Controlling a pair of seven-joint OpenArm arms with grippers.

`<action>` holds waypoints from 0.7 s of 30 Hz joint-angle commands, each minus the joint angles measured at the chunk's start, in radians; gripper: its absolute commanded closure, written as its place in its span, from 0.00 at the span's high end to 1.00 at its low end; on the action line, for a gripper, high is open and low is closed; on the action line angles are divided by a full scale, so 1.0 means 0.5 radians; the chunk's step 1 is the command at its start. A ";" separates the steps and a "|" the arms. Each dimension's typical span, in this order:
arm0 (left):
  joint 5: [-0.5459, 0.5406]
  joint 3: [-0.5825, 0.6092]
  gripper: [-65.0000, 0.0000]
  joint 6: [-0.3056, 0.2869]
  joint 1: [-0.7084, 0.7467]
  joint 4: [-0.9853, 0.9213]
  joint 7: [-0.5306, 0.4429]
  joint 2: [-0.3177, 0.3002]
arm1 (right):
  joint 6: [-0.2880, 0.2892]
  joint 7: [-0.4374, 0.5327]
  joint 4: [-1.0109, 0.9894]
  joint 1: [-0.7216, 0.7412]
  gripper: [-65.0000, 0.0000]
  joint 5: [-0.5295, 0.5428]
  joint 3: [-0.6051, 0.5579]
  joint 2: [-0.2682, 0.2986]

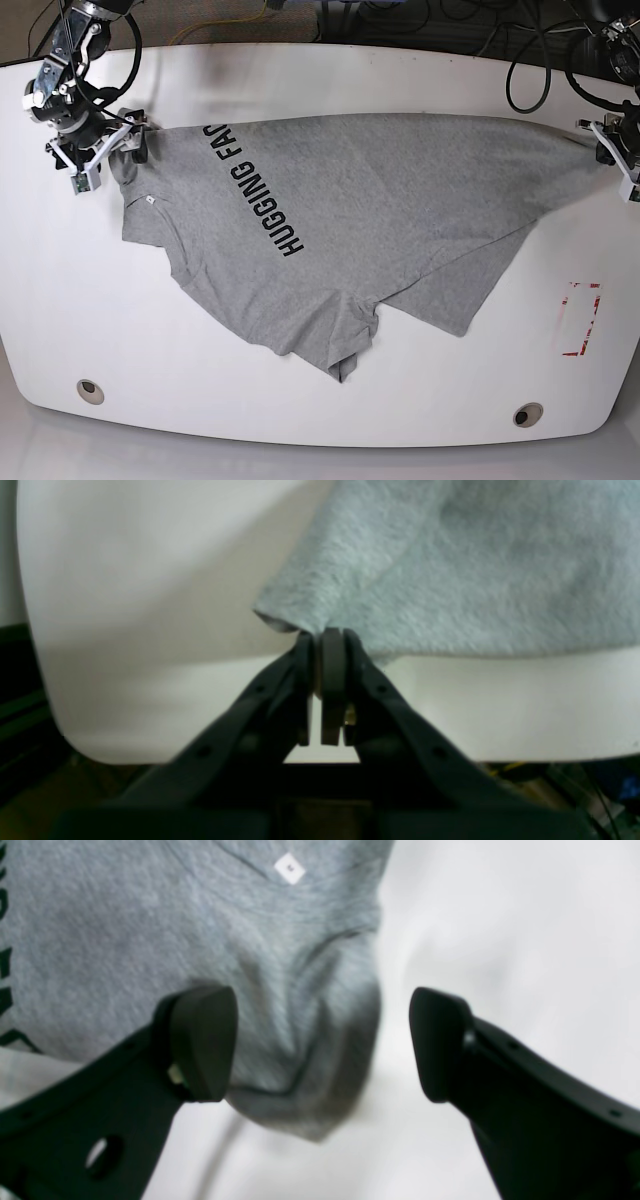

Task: Layout the t-shirt on the table in an organized manner, then fold the t-shirt properly
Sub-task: 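Open the right gripper and move it along the shirt's side edge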

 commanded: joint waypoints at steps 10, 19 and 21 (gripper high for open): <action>-0.006 -0.018 0.01 -0.002 0.029 0.036 -0.050 -0.046 | 0.013 0.034 0.104 0.003 0.79 0.014 0.021 0.040; -0.006 -0.021 0.01 -0.002 0.032 0.036 -0.044 -0.046 | 0.000 0.034 -0.108 0.466 0.79 0.011 -0.169 0.108; -0.006 -0.021 0.01 -0.002 0.032 0.036 -0.044 -0.046 | 0.000 0.034 -0.212 0.595 0.79 0.011 -0.246 0.138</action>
